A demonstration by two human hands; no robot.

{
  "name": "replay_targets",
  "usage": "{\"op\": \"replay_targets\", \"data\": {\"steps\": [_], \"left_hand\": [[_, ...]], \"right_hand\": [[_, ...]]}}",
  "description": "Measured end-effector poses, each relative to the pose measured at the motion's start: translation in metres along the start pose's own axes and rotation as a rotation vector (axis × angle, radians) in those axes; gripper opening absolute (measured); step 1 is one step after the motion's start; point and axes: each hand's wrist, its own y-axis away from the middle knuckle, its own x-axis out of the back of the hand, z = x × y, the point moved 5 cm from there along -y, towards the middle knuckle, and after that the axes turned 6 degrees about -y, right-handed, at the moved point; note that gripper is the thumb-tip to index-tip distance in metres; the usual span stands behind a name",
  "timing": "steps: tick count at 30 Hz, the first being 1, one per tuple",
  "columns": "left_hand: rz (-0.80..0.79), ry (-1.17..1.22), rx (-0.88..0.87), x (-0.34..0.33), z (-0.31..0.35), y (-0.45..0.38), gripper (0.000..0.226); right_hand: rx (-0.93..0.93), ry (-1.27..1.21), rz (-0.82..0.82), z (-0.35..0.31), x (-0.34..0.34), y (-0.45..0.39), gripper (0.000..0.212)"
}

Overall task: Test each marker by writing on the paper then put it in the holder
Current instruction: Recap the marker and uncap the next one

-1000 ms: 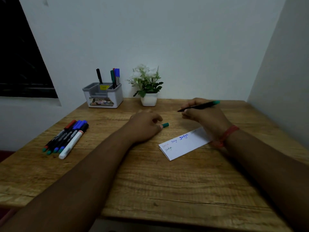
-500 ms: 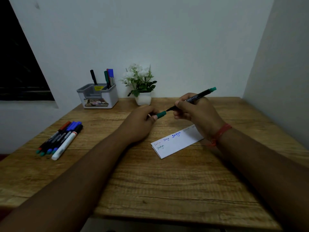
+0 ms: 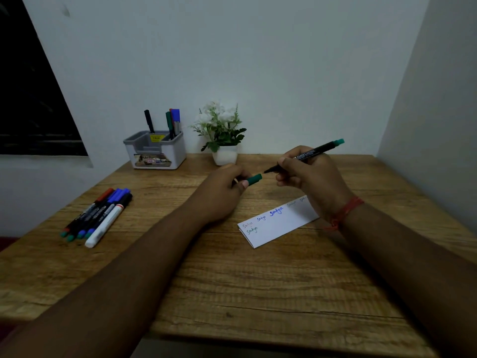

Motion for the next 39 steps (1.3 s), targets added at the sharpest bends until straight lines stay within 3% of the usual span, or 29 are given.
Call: {"op": "replay_targets", "data": {"steps": [11, 21, 25, 27, 32, 35, 39], "left_hand": [[0.014, 0.114, -0.072, 0.001, 0.010, 0.005, 0.014], [-0.112, 0.262, -0.119, 0.002, 0.021, 0.005, 0.020], [-0.109, 0.358, -0.103, -0.002, 0.026, 0.005, 0.022], [-0.055, 0.388, -0.062, -0.001, 0.021, 0.003, 0.021], [-0.110, 0.072, 0.029, 0.007, -0.007, -0.002, 0.034], [-0.201, -0.241, 0.075, 0.022, -0.028, -0.012, 0.057], [-0.214, -0.518, 0.120, 0.057, -0.063, -0.010, 0.071]], "right_hand": [[0.034, 0.140, -0.110, 0.008, -0.007, 0.003, 0.016], [0.074, 0.039, -0.162, 0.006, -0.025, 0.006, 0.015], [0.126, 0.189, -0.080, 0.003, -0.028, 0.004, 0.020], [0.138, 0.211, -0.031, 0.001, -0.025, 0.003, 0.009], [0.035, 0.142, 0.034, 0.006, -0.023, 0.001, 0.008], [-0.034, 0.194, -0.010, 0.006, -0.034, -0.003, 0.017], [-0.109, 0.325, -0.122, 0.012, -0.061, -0.014, 0.018]]}}
